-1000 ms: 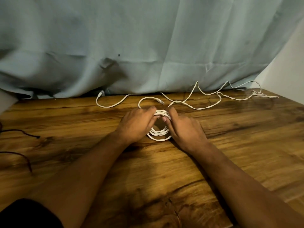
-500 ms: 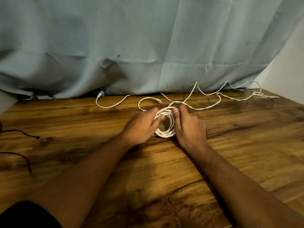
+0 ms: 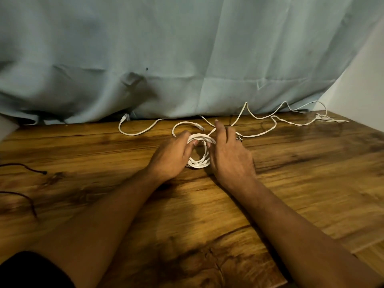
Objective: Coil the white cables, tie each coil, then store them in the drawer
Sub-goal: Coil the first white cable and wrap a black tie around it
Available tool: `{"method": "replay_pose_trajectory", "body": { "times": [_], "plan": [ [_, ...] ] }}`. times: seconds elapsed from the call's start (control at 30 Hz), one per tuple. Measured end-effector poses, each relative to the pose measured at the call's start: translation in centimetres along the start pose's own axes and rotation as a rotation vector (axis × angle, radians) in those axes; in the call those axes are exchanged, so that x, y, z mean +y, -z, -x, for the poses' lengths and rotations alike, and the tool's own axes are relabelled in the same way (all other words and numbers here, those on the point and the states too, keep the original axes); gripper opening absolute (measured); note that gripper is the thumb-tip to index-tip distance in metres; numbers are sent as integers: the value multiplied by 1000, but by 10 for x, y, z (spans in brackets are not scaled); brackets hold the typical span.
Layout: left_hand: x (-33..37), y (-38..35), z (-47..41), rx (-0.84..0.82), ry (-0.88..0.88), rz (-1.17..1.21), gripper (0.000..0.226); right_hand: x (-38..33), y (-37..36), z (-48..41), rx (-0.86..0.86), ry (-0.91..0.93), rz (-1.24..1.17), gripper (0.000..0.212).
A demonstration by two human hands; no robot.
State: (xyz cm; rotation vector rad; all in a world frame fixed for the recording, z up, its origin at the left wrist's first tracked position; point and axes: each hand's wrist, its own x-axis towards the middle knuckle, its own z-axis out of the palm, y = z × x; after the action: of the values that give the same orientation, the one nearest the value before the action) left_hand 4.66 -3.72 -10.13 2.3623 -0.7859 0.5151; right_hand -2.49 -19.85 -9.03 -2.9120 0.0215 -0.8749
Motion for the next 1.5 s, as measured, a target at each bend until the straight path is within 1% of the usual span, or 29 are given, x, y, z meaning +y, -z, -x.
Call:
{"method": "replay_pose_trajectory", "body": {
  "times": [0.1, 0.17, 0.3, 0.4, 0.5, 0.57, 0.67, 0.77, 0.87, 0.93, 1.03, 1.23, 1.4, 1.5],
  "plan": [
    [2, 1, 2, 8, -12, 45, 17, -2, 0, 1, -17, 33, 126, 38],
    [2, 2, 3, 10, -19, 71, 18, -1, 1, 1, -28, 39, 131, 35],
    [1, 0, 3, 19, -25, 125, 25, 3, -4, 3, -104, 96, 27, 35],
    [2, -1, 3, 19, -40, 188, 33, 10, -5, 3, -141, 93, -122, 34],
    [6, -2, 3, -28, -61, 246, 24, 11, -4, 2, -155, 28, -212, 36],
    [9, -3, 2, -62, -72, 250, 22, 13, -5, 1, -138, -28, -204, 36],
    [12, -2, 1, -65, -91, 168, 22, 14, -3, -2, -114, -71, -146, 31],
    [13, 3, 0, -35, -94, -59, 28, 12, -3, -3, -111, -65, -109, 28],
    [20, 5, 3, -16, -103, -298, 45, 10, -6, -3, -89, -51, -100, 27],
    [23, 3, 3, -18, -120, -392, 41, 12, -8, -3, -91, -45, -129, 26],
    [22, 2, 0, -6, -82, -429, 27, 14, -8, -3, -127, -29, -218, 25],
    [15, 2, -2, -52, 8, -413, 26, 16, -5, -4, -205, 91, -340, 19],
    [16, 8, -1, -76, -17, -438, 25, 15, 1, -2, -224, 145, -280, 28],
    [21, 17, -1, -5, -77, -416, 26, 15, 7, -5, -111, 183, -172, 25]
  ]
}}
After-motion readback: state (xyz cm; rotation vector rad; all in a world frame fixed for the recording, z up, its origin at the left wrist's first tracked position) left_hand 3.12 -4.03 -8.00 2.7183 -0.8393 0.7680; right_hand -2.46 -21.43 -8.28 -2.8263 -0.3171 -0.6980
